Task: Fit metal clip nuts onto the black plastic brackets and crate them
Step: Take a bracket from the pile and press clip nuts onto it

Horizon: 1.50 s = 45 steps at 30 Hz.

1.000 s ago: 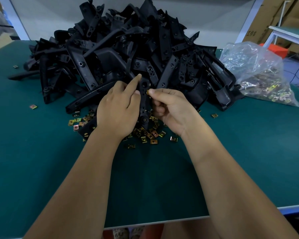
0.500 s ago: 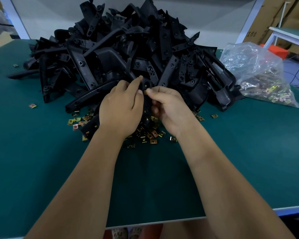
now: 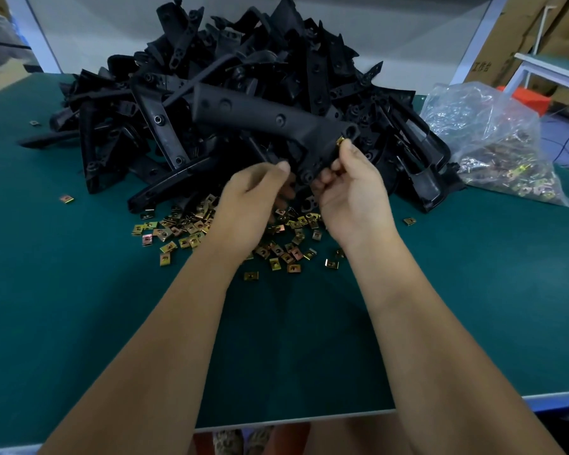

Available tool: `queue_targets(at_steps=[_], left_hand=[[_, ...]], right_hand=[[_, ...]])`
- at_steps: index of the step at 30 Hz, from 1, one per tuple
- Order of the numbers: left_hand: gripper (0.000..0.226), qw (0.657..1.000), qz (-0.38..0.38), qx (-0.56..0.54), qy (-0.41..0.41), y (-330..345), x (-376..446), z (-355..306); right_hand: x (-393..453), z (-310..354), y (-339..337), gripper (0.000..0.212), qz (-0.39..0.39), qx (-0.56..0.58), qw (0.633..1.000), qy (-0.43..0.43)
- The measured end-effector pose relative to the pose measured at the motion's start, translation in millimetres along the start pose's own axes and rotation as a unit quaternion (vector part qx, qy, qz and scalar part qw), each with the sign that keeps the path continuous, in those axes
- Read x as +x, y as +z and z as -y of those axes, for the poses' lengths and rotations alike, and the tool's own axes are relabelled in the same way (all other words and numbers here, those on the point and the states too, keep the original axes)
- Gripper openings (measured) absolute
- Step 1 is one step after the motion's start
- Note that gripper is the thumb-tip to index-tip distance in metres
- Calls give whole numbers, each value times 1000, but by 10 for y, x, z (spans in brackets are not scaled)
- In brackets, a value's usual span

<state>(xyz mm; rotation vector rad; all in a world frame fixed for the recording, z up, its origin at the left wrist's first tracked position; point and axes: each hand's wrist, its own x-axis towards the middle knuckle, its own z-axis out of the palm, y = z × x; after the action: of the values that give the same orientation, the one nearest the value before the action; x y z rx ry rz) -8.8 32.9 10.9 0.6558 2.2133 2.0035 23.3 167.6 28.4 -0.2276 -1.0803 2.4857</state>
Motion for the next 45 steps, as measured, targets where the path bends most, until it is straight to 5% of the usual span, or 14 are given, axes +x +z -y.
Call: queue_targets(at_steps=[4,10,12,15,17,19,27,31,39,41,45], left_hand=[[38,956,-4,-283,-75,-45,83,2],[21,916,-64,-378,-120,-156,139,5],[33,896,-95,-414,-129,-179,153,15],[22,873,-103,-457,-134,-243,178,27],[22,849,-111,-498,-137,-271,185,32],[22,830,-114,-530,-132,-282,187,27],[5,855,-71,-500,-115,-225,158,32],[29,859,-62,-496,-110,-233,182,72],[20,873,-73,-466,-122,-223,163,95],[17,872,-78,-466,-125,-216,161,86],[12,860,-98,-480,-140,-193,156,59]], right_hand=[[-54,-52,43,26,58,-78,995,5],[-95,-99,70,19,96,-298,949,-41],[-104,-129,53,16,81,-450,886,-78],[-122,-191,10,17,121,-678,711,-141],[-120,-240,4,30,183,-754,614,-148],[-121,-286,12,43,226,-784,562,-139],[-118,-290,44,23,218,-765,586,-154],[-140,-283,61,18,219,-756,596,-160],[-109,-295,39,12,193,-761,585,-205],[-97,-285,19,7,159,-739,617,-218],[-84,-225,17,8,74,-597,783,-157]])
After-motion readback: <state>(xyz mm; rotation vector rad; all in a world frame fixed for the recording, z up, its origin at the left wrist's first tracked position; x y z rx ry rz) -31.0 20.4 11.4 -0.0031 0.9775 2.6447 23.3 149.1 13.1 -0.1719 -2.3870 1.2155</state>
